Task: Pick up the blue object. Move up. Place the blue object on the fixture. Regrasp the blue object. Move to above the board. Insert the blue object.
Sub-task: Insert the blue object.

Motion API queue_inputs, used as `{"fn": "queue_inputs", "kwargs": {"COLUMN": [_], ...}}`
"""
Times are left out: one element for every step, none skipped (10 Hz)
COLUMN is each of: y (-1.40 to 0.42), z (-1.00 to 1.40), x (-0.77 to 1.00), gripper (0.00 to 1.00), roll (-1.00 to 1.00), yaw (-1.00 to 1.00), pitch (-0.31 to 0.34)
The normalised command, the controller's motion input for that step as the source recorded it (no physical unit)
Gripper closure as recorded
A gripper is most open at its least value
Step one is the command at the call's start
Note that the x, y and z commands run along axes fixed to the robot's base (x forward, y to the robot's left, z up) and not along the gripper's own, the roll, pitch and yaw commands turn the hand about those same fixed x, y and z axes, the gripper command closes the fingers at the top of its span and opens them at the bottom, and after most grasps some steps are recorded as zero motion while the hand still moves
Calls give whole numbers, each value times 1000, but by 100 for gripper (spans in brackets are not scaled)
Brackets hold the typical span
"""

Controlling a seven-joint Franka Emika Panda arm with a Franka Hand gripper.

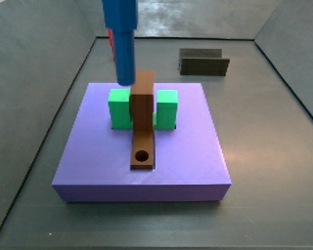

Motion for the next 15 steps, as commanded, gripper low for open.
{"fn": "queue_inputs", "kwargs": {"y": [-31,0,57,214,231,257,46,20,9,77,29,6,0,0,-26], "z": [-269,-311,-466,-631,-574,-546,-457,-563,-643,-480,-431,-400,-246,-180,-149], "x": [189,240,194,0,0,-34,-263,-246,-114,0,0,17,46,3,251], "gripper": [100,100,100,100,100,100,100,100,100,100,100,100,100,100,100], "roll": [-324,-280,-216,-190,-101,-67,-21,-104,-164,-181,-206,-247,-200,-136,-61], "yaw": [-60,-71,0,43,180,191,240,231,43,9,49,83,114,63,0], "pitch": [-351,-373,-293,-194,-91,-94,-60,0,181,291,300,274,100,37,90]}}
